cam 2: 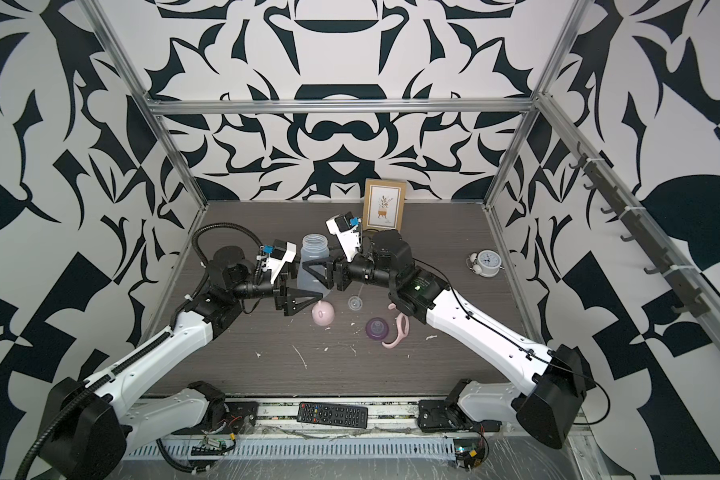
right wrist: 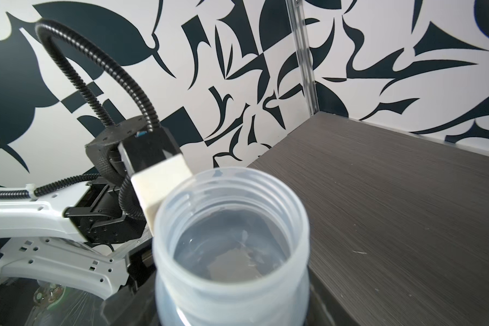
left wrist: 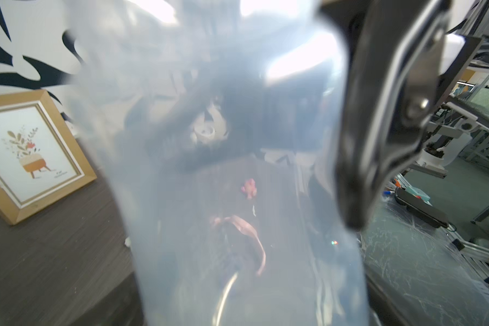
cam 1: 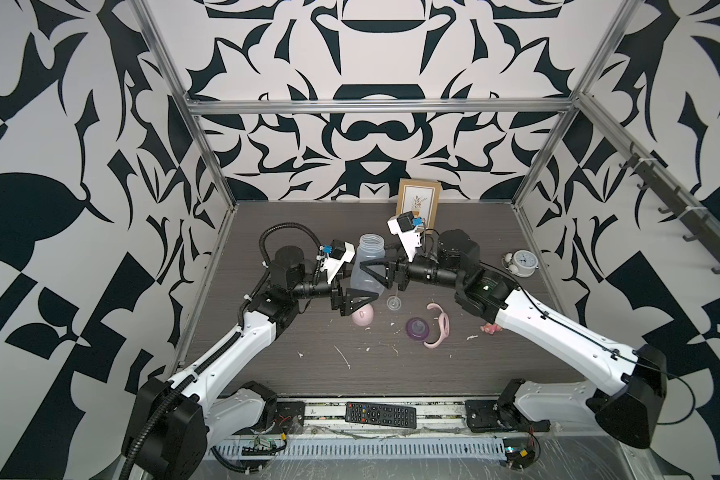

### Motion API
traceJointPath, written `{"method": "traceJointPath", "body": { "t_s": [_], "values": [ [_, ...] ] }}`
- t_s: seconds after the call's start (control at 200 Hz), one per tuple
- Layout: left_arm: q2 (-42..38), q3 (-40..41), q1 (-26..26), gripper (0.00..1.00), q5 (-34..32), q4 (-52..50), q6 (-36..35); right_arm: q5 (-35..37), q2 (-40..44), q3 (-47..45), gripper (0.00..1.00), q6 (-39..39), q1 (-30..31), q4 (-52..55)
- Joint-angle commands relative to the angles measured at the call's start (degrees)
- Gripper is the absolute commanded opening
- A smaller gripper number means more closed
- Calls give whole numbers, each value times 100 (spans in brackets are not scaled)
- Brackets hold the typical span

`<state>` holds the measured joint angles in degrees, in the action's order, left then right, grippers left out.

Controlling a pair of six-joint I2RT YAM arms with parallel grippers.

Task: Assemble the baby bottles
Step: Pick up the baby bottle from the center of the board.

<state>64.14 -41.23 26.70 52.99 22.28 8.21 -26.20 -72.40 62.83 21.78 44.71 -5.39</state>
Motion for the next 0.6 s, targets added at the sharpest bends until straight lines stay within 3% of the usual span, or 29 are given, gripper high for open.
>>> {"method": "traceJointPath", "body": {
  "t_s": [0.0,0.595],
  "values": [
    [54,29,-16,94,14,1042,694,-387,76,-177,45,303,99,-539],
    [88,-38,94,99,461,727,1140,141,530,-754,42,345,99,-1753]
  ]
}}
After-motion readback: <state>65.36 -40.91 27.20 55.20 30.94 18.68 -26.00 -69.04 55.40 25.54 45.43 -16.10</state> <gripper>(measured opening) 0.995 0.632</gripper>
